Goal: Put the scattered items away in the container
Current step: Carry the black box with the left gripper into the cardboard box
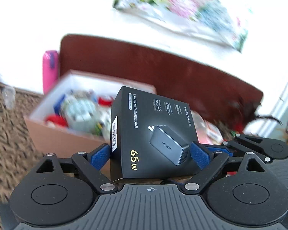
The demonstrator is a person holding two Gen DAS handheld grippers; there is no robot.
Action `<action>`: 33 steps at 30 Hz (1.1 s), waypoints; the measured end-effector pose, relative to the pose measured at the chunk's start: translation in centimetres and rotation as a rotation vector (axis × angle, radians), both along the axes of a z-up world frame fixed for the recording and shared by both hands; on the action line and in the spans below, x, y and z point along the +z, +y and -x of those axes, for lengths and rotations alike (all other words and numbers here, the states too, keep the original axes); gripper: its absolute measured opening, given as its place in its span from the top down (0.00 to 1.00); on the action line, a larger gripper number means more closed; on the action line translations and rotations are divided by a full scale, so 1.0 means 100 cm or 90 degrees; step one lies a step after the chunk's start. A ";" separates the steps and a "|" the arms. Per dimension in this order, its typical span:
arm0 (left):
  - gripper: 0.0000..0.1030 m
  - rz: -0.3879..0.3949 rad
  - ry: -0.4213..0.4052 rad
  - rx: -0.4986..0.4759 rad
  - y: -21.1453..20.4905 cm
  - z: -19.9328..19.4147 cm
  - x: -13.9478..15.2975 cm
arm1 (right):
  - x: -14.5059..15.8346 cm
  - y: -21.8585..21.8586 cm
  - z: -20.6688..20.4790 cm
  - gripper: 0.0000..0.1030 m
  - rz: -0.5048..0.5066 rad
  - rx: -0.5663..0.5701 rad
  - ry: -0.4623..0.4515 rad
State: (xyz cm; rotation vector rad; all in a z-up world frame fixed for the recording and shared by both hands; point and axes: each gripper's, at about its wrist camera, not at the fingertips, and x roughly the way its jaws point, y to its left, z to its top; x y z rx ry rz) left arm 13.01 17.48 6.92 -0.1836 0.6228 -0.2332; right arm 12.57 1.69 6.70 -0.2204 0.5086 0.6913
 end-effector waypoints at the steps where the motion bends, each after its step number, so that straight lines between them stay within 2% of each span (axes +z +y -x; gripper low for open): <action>1: 0.13 0.007 0.002 0.006 0.008 -0.012 0.006 | 0.005 0.006 -0.012 0.32 -0.003 -0.001 0.000; 6: 0.12 0.031 0.015 0.018 0.041 -0.072 0.019 | 0.024 0.032 -0.072 0.32 -0.018 -0.013 0.019; 10: 0.12 0.048 0.027 0.024 0.059 -0.118 0.019 | 0.025 0.047 -0.119 0.32 -0.010 -0.024 0.031; 23: 0.12 0.076 0.071 0.012 0.082 -0.233 -0.026 | -0.012 0.068 -0.229 0.32 0.018 -0.062 0.084; 26: 0.11 0.085 0.080 0.012 0.088 -0.254 -0.043 | -0.024 0.072 -0.244 0.31 0.029 -0.067 0.090; 27: 0.08 0.086 0.087 0.011 0.090 -0.260 -0.049 | -0.030 0.075 -0.251 0.30 0.039 -0.067 0.092; 30: 0.08 0.084 0.140 0.026 0.096 -0.277 -0.070 | -0.042 0.077 -0.260 0.31 0.063 -0.073 0.085; 33: 0.08 0.096 0.135 0.018 0.102 -0.275 -0.074 | -0.044 0.070 -0.257 0.31 0.057 -0.053 0.085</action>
